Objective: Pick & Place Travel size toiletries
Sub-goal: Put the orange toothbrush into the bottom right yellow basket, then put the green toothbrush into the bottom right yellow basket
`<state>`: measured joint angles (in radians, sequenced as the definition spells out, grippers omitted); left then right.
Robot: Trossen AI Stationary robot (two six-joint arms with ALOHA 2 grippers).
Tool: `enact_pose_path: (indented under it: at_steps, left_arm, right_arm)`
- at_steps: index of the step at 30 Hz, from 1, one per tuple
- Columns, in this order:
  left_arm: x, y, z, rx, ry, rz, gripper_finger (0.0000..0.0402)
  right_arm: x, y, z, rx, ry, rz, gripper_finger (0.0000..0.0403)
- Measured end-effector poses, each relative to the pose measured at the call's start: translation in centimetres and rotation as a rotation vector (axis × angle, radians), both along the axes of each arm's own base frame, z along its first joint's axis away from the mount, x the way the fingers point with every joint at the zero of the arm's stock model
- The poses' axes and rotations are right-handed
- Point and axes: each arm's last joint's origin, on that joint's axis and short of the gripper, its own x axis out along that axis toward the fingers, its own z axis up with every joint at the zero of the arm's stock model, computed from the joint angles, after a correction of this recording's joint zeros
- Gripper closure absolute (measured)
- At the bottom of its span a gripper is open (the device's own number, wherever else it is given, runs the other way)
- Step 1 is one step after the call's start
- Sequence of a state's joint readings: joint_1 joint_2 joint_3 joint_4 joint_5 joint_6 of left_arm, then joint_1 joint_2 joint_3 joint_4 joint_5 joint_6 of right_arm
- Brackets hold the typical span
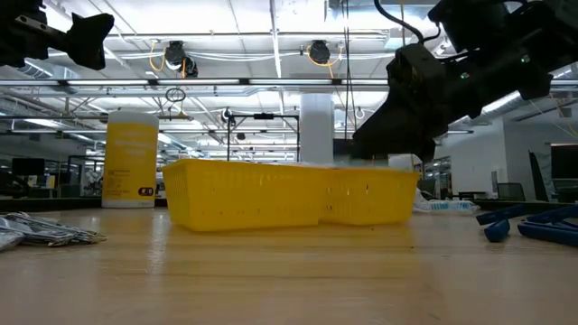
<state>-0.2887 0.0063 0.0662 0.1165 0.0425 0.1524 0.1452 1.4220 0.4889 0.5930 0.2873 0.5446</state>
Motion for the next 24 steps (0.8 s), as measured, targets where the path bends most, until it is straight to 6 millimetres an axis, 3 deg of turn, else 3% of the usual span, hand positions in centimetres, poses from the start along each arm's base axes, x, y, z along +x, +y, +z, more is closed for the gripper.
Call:
enact_pose_path:
  at_steps: [8, 13, 18, 24]
  left_arm:
    - [0.0, 0.0, 0.0, 0.0, 0.0, 0.0, 0.0053]
    - [0.0, 0.0, 0.0, 0.0, 0.0, 0.0, 0.0052]
    - [0.0, 0.0, 0.0, 0.0, 0.0, 0.0, 0.0053]
    - [0.0, 0.0, 0.0, 0.0, 0.0, 0.0, 0.0052]
  right_arm:
    - [0.2, 0.0, 0.5, -0.07, -0.042, 0.028, 0.0195]
    - [-0.4, -0.5, 2.3, -0.178, -0.091, 0.049, 0.0189]
    - [-2.5, -2.0, 4.5, -0.268, -0.046, -0.102, 0.0192]
    - [-6.6, -4.9, 4.3, -0.301, 0.212, -0.457, 0.02]
